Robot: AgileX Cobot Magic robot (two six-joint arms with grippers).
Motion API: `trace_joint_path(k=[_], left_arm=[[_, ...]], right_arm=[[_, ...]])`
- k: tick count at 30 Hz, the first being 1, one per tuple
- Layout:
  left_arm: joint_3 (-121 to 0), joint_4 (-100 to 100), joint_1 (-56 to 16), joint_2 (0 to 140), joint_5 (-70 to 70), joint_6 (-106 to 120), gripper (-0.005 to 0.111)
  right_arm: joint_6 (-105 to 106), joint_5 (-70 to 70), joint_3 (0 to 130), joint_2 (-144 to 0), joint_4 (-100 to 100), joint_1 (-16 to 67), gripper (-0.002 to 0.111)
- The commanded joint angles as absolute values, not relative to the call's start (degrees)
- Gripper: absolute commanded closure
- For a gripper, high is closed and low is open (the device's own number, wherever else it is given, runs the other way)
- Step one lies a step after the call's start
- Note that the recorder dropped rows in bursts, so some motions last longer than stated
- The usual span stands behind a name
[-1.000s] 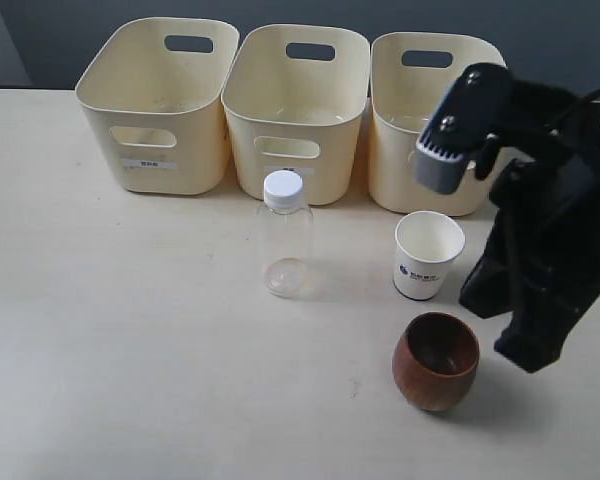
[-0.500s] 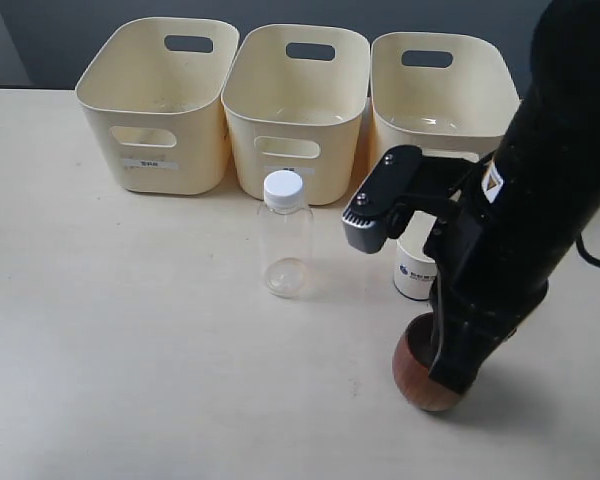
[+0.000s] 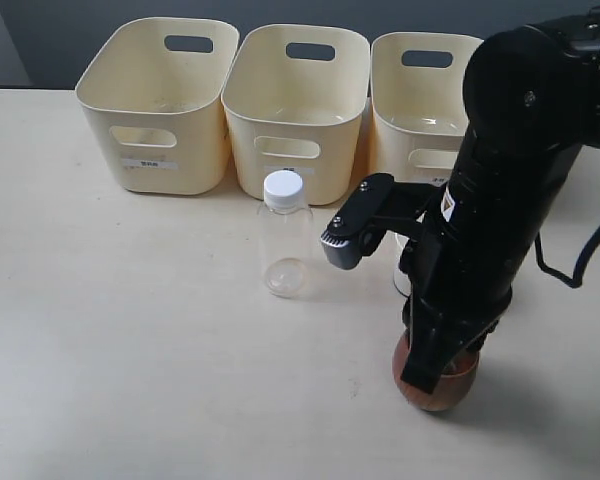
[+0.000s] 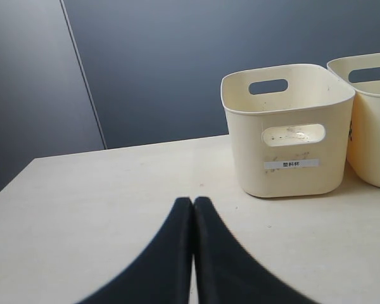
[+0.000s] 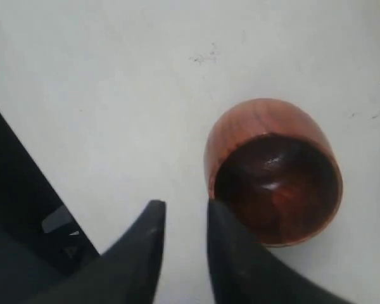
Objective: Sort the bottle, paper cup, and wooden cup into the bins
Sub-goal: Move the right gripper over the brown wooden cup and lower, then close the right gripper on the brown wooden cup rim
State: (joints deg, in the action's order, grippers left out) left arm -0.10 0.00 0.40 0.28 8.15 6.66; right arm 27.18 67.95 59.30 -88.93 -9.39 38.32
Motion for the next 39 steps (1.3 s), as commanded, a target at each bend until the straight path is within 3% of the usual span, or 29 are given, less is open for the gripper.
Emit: trace_joint_path(k=[1,2,3,8,39], left_arm=[[0.0,0.0,0.4,0.0,7.7,6.6,0.107],[0.0,0.0,0.4,0.0,7.7,6.6,0.107],[0.0,0.0,0.4,0.0,7.7,6.6,0.107],[0.0,0.0,0.4,0.0,7.7,6.6,0.107],[0.0,0.0,0.4,0.0,7.7,6.6,0.107]], right_arm=[[25.7,66.8,59.1,-88.9,-8.0,38.5,0.046],[24.5,66.1,59.1,-88.9,-8.0,38.5,0.037],[24.2,65.9,59.1,-88.9,-8.0,38.5,0.037],[24.2,64.6,59.1,-88.9,-8.0,38.5,0.049],[23.5,59.6,59.1,-96.3,-7.5,38.5,0.046]])
